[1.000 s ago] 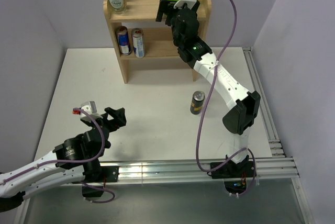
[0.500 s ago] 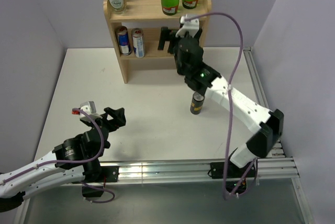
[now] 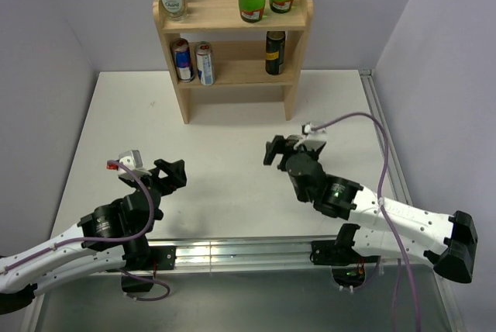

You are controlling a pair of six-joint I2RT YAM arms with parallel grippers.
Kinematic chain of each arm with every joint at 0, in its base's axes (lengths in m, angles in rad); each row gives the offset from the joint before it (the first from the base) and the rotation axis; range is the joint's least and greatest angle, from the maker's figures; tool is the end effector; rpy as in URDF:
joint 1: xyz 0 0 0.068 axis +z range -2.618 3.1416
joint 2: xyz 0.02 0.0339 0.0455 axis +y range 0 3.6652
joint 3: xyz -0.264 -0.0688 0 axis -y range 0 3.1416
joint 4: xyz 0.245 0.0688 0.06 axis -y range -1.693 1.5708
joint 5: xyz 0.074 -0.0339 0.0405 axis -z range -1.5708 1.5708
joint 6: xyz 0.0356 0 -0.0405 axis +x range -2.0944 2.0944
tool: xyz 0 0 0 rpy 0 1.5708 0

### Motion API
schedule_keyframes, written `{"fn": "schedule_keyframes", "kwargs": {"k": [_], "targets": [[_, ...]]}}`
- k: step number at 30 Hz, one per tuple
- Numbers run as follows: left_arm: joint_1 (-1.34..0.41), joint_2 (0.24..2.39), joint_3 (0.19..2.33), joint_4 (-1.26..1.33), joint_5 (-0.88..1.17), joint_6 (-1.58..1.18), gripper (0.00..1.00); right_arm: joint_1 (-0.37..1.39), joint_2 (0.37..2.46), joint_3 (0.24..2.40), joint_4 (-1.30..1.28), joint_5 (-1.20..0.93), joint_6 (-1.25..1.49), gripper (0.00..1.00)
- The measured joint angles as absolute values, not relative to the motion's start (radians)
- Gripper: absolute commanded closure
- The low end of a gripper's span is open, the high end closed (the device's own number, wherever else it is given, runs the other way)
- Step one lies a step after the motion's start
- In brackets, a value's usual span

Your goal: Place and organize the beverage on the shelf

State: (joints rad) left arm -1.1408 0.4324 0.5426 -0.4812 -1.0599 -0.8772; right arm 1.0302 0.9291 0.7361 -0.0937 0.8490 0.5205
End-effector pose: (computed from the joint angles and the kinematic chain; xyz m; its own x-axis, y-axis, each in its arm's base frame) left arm 0.0709 -0.0801 0.2776 -0.1778 -0.5143 -0.8390 -0.0487 0.8561 -0.5145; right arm 0.1297 0.1641 0.3093 -0.2237 0.2658 -0.9377 -0.0976 0.9512 0.2929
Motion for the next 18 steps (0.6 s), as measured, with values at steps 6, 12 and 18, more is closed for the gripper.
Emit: {"fn": "schedule_keyframes", "kwargs": {"k": [6, 12, 18], "targets": [[-1.141, 0.427, 0.542, -0.477, -1.057, -0.873, 0.11, 1.042, 0.937, 0.593, -0.243, 0.879, 0.767, 0.0], [-1.141, 0.413, 0.527, -0.476, -1.052, -0.873, 0.11, 1.034, 1.078, 0.604, -0.273, 0.897, 0.875, 0.0], [-1.141, 0.413, 0.527, -0.475, -1.052, -0.872, 0.11, 0.962, 1.169, 0.609, -0.285, 0.895, 0.925, 0.0]]}}
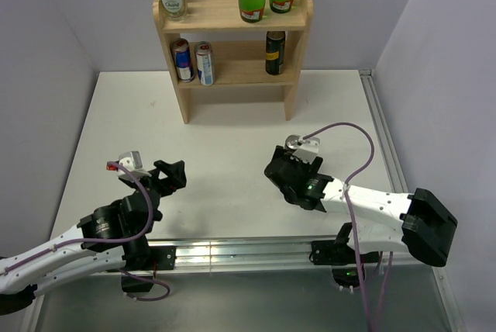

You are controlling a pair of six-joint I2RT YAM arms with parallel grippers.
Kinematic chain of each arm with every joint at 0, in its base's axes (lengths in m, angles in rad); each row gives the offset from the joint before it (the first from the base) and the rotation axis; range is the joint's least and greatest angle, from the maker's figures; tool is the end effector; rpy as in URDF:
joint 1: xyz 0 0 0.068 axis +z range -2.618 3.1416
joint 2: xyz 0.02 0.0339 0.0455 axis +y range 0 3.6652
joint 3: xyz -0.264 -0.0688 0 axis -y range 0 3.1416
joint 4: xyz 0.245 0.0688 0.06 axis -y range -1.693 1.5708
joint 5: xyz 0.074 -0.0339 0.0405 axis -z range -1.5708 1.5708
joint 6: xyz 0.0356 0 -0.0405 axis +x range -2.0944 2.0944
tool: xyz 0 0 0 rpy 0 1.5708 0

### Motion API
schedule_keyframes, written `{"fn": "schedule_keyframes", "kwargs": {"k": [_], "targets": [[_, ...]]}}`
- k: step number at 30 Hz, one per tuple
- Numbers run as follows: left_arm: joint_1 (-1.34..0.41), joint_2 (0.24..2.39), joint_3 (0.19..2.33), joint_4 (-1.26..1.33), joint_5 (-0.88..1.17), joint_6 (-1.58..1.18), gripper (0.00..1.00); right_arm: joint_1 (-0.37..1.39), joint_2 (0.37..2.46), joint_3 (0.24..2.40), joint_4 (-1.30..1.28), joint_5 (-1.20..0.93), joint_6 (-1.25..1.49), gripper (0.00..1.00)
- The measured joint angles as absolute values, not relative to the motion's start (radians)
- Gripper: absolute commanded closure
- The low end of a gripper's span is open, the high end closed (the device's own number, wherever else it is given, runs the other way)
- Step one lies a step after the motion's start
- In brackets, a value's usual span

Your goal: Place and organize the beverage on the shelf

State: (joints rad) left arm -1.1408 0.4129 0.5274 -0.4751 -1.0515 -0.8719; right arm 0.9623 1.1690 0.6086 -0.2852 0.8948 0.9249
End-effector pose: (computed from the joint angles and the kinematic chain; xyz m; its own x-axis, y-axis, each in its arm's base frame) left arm 0.0700 -0.0785 0.2747 -0.1807 -0.5173 -0.8365 -0.0402 0.8537 -0.5192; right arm 0.1486 0.1647 0.2050 -0.4313 0.2550 -0.8654 0.2106 0.9612 0.1783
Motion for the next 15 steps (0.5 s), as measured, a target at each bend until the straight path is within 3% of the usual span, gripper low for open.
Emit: {"fn": "schedule_keyframes", "kwargs": {"k": [15], "targets": [[-1.141, 0.386, 0.527, -0.474, -1.044, -0.858, 0.11, 0.816, 1.383, 0.609, -0.03, 0.874, 0.846, 0.0]]}}
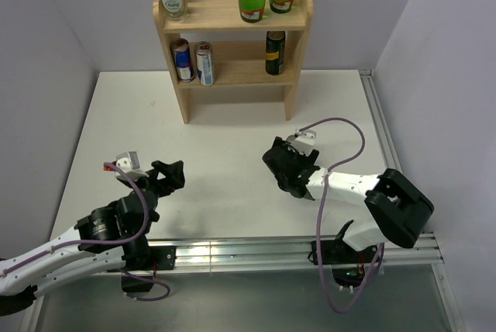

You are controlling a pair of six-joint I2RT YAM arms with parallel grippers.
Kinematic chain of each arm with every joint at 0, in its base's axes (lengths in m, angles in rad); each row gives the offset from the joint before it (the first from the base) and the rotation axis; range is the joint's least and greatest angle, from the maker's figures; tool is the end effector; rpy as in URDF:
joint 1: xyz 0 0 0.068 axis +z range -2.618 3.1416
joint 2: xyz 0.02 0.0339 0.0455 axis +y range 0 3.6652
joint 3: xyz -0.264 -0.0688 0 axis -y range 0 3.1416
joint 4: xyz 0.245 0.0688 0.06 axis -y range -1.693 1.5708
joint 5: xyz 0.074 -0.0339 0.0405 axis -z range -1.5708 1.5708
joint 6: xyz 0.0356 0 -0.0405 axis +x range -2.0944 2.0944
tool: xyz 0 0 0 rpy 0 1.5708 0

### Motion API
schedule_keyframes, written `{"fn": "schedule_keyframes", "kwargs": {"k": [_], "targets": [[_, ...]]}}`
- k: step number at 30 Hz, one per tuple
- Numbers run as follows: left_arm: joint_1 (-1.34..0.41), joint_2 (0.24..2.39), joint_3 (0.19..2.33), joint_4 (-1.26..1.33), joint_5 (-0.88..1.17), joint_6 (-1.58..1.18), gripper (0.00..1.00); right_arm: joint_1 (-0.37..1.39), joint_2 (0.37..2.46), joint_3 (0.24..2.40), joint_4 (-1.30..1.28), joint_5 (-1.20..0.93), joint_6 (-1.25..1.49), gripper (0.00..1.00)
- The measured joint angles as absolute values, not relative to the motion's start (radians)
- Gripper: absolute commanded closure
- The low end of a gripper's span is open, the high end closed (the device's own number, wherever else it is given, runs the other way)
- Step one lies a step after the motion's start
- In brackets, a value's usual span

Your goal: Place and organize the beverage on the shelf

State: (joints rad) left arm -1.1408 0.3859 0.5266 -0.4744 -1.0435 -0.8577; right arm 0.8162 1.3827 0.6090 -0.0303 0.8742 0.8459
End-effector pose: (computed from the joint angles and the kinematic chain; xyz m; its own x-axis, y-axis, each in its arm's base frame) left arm 0.0682 -0.0748 0.2765 -0.1778 -0.5252 -0.8322 -0.0267 0.8479 -0.5295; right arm 0.1946 0.1671 0.1748 -0.4041 0.2714 -0.8735 0.3010 0.9412 0.1531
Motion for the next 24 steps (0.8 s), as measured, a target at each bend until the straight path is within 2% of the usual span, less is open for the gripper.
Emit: {"fn": "schedule_keyframes", "kwargs": {"k": [8, 14, 16, 18, 21, 22, 24], "targets": [[-1.141, 0.375, 0.523, -0.469, -1.036, -0.854, 0.12, 0.762, 1.477, 0.619, 0.094, 0.873, 0.786, 0.04], [-1.141, 0.374, 0.52, -0.468, -1.034, -0.854, 0.12, 0.735, 1.515, 0.619, 0.154, 0.874, 0.776, 0.17], [-1.141, 0.374, 0.52, -0.468, -1.034, -0.854, 0.12, 0.731, 1.534, 0.619, 0.166, 0.875, 0.775, 0.26], [-1.141, 0.374, 0.52, -0.468, -1.033, -0.854, 0.12, 0.73, 1.553, 0.619, 0.173, 0.875, 0.774, 0.3], [-1.141, 0.371, 0.52, -0.468, -1.032, -0.854, 0.12, 0.727, 1.565, 0.62, 0.184, 0.881, 0.762, 0.47], [-1.141, 0.368, 0.519, -0.468, -1.032, -0.854, 0.12, 0.725, 1.568, 0.621, 0.192, 0.882, 0.76, 0.64], [-1.141, 0.363, 0.517, -0.468, -1.031, -0.854, 0.12, 0.722, 1.578, 0.621, 0.213, 0.882, 0.748, 0.86]]}}
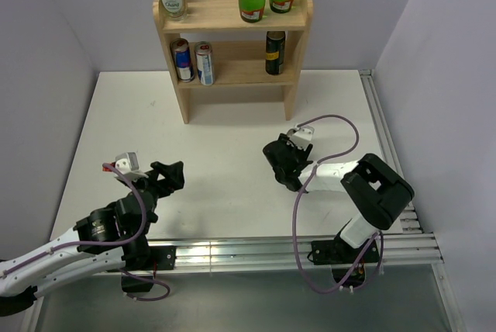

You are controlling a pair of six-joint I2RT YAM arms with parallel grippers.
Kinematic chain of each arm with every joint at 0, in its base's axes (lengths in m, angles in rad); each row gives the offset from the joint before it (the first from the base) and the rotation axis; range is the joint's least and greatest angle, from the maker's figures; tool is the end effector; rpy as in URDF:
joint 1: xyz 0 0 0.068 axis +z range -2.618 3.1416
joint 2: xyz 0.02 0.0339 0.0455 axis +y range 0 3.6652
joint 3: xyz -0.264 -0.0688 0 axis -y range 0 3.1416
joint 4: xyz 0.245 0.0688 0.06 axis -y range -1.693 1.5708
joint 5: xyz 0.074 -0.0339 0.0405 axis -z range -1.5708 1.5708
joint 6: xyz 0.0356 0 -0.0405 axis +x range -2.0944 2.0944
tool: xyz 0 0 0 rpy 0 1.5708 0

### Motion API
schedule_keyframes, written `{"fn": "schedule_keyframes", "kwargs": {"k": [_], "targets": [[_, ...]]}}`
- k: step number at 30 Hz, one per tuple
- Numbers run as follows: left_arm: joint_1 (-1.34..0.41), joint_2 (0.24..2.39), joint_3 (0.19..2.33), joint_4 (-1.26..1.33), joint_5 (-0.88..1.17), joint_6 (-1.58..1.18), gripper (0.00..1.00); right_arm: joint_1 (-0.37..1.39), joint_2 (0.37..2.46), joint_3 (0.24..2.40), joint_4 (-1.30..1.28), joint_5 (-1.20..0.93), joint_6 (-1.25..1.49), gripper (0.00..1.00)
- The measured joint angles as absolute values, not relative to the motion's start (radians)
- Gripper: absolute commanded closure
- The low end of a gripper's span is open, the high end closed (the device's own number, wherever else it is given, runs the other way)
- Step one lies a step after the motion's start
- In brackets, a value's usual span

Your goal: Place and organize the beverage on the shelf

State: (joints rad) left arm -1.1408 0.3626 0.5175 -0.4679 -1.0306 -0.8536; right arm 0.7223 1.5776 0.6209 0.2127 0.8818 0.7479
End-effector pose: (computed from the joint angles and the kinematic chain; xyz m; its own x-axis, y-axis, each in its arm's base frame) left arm 0.0669 -0.0725 0.2758 -0.1803 -0.5366 -0.8244 -0.0130 0.8393 -0.5435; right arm 0.2306 0.1665 0.1464 -0.3686 0.2515 -0.8949 0.3498 0.9295 0.1172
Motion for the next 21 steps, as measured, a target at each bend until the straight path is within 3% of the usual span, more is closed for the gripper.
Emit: {"fn": "schedule_keyframes", "kwargs": {"k": [1, 2, 13, 21], "targets": [[-1.141, 0.36, 0.516, -0.467, -1.029, -0.853, 0.12, 0.721, 1.582, 0.621, 0.224, 0.881, 0.74, 0.99], [-1.141, 0.358, 0.515, -0.467, -1.026, -0.853, 0.12, 0.719, 1.586, 0.623, 0.231, 0.88, 0.735, 1.0], [-1.141, 0.356, 0.511, -0.467, -1.026, -0.852, 0.12, 0.744, 1.549, 0.71, 0.105, 0.819, 0.686, 1.0], [-1.141, 0.355, 0.511, -0.467, -1.026, -0.851, 0.12, 0.795, 1.474, 0.959, 0.032, 0.801, 0.599, 1.0]]}}
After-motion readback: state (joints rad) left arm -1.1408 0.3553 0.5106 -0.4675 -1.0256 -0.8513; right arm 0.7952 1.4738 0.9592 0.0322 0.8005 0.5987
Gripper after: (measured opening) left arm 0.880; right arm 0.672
